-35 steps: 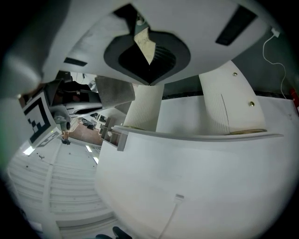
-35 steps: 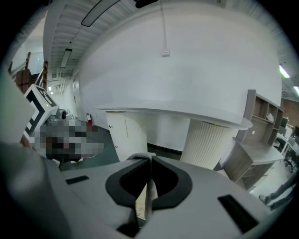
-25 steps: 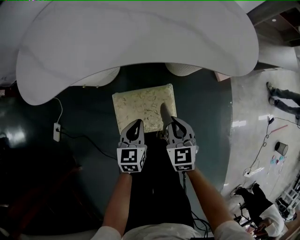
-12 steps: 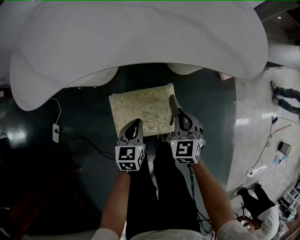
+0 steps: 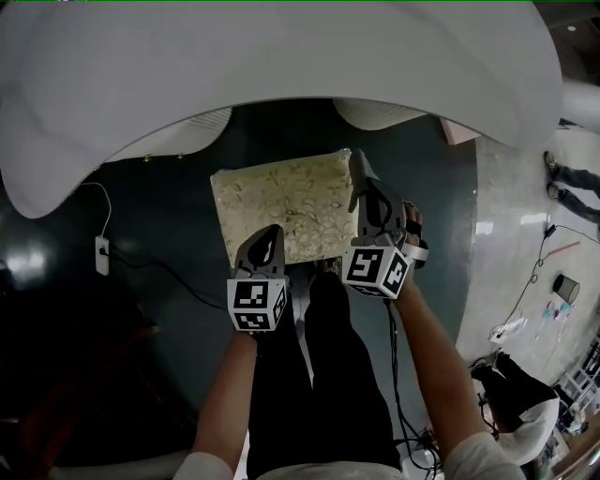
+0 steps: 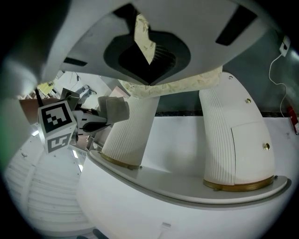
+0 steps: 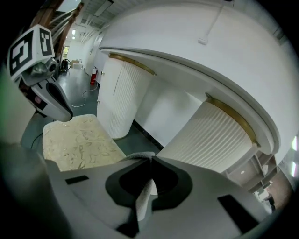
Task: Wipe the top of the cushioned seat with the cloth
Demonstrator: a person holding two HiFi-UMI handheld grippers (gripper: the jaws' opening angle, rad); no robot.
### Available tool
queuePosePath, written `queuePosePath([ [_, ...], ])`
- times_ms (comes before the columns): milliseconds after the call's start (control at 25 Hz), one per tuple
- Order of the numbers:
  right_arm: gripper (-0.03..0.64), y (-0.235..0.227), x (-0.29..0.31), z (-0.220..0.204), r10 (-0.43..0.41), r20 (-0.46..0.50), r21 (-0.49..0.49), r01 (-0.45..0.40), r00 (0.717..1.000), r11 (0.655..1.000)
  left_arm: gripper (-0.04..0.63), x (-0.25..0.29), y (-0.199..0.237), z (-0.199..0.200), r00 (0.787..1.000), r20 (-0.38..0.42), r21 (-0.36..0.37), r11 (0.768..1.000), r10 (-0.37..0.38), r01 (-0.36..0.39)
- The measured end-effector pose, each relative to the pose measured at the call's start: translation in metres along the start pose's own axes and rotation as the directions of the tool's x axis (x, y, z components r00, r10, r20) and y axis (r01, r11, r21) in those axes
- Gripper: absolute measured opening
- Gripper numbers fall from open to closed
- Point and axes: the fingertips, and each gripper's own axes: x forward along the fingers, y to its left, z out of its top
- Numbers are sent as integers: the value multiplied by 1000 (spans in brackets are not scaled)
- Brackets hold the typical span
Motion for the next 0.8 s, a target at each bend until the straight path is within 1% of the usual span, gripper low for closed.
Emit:
queuePosePath([
  [160,14,14,19,-8,27,-28,-16,-28,999,999,12,8,7,-2,1000,-8,-25,1000,-13,12],
  [400,14,47,38,-17,97,-48,-28,-99,994,995,12,15,20,-1,1000,-27,-22,1000,-8,8],
  [480,14,54,46,-23,116,-64,-8,-117,991,993,12,19,23,-3,999,-32,-30,999,-11,10],
  [640,14,61,56,-31,142,-93,72,-136,985,988,12,23,26,-7,999,-47,-22,1000,-21,20],
  [800,14,72,64,-35,187,-110,93,-177,976,980,12,17,28,-8,999,-49,-30,999,-16,14],
])
